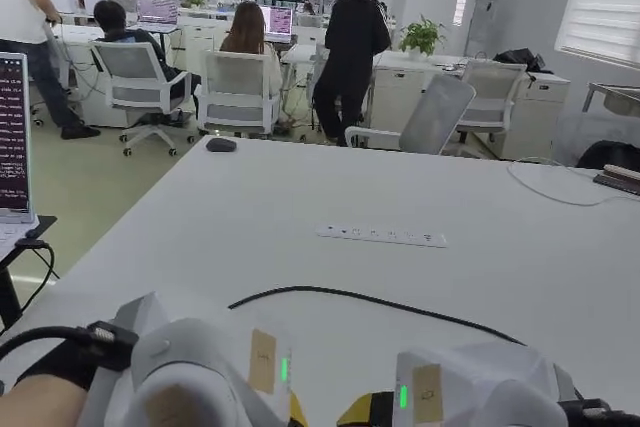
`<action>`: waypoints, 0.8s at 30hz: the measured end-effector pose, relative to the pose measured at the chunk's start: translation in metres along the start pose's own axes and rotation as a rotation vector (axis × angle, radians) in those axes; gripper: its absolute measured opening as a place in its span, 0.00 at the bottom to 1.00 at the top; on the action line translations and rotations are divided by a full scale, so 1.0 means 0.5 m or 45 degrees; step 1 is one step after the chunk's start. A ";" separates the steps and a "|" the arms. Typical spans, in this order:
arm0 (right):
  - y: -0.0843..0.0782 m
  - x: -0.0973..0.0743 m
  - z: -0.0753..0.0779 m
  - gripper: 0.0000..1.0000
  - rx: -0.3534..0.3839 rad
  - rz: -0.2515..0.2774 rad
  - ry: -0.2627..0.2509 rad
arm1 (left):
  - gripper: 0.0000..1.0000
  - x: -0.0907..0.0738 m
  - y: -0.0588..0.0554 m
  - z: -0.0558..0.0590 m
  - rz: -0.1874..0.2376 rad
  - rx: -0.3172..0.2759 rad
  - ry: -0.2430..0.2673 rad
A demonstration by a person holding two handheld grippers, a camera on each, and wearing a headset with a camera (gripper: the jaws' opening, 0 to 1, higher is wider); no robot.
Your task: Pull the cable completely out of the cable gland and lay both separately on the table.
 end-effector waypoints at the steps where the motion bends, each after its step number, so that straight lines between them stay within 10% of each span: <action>1: -0.001 0.000 0.000 0.16 -0.005 -0.004 0.000 | 0.16 0.002 0.002 0.001 0.001 0.004 -0.004; 5: -0.008 0.000 -0.011 0.03 -0.010 -0.020 0.058 | 0.16 0.004 0.004 0.003 0.006 0.010 -0.012; 24: -0.105 -0.025 0.010 0.03 0.065 -0.197 -0.019 | 0.16 0.003 -0.003 -0.002 0.003 0.008 -0.021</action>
Point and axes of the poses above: the centre of the closed fingertips' face, and the gripper's own axes: x roughly forward along the fingers, z roughly to its right, y roughly out of its top, the point moved 5 cm from there along -x, roughly backward along the fingers, and after that the axes turned 10 degrees about x, right-handed, at the moved point
